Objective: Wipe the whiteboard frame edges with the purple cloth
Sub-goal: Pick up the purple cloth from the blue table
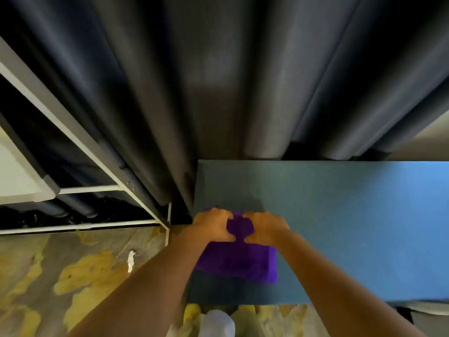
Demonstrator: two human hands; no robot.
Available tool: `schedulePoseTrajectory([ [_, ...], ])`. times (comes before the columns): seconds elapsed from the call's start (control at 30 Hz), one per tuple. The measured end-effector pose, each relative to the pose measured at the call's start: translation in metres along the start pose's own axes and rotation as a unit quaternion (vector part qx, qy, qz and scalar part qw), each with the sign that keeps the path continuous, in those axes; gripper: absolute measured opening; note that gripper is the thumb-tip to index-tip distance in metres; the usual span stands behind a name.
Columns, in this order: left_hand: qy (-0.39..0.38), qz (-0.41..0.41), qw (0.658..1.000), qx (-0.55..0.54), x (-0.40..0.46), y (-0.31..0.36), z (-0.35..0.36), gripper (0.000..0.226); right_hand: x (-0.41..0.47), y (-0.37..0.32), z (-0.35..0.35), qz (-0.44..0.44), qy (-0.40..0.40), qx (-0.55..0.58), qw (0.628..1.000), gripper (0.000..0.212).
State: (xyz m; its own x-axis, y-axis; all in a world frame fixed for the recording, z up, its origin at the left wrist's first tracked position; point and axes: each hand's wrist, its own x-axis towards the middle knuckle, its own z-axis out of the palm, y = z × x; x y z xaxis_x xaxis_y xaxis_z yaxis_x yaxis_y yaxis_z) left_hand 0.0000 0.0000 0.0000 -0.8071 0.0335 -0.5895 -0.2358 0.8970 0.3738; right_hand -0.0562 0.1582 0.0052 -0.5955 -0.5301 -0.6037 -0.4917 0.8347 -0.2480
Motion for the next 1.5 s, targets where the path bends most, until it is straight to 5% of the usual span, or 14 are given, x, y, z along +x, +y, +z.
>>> schedulePoseTrajectory([
  [0.17,0.005,-0.010,0.998,0.060,0.001,-0.009,0.024,0.069,0.002,0.001,0.026,0.013,0.019,-0.024,0.999,0.071],
  [0.4,0.115,0.006,0.990,0.084,-0.007,-0.014,0.064,0.069,-0.004,0.000,0.070,0.023,0.118,-0.009,0.993,0.064],
  [0.6,0.167,0.007,0.978,0.120,-0.006,-0.012,0.067,0.037,-0.006,0.005,0.082,0.006,0.158,0.005,0.987,0.044],
  [0.9,0.104,0.015,0.981,0.162,-0.012,-0.008,0.063,0.025,-0.015,-0.001,0.092,-0.013,0.189,0.008,0.982,0.025],
  [1.17,0.055,0.030,0.993,0.100,-0.009,0.003,-0.012,0.022,-0.002,0.006,0.007,-0.014,0.077,0.019,0.997,0.033],
  [1.5,0.174,0.070,0.979,0.082,-0.032,0.042,-0.182,0.024,-0.033,-0.015,-0.176,-0.072,0.201,0.003,0.977,0.024],
])
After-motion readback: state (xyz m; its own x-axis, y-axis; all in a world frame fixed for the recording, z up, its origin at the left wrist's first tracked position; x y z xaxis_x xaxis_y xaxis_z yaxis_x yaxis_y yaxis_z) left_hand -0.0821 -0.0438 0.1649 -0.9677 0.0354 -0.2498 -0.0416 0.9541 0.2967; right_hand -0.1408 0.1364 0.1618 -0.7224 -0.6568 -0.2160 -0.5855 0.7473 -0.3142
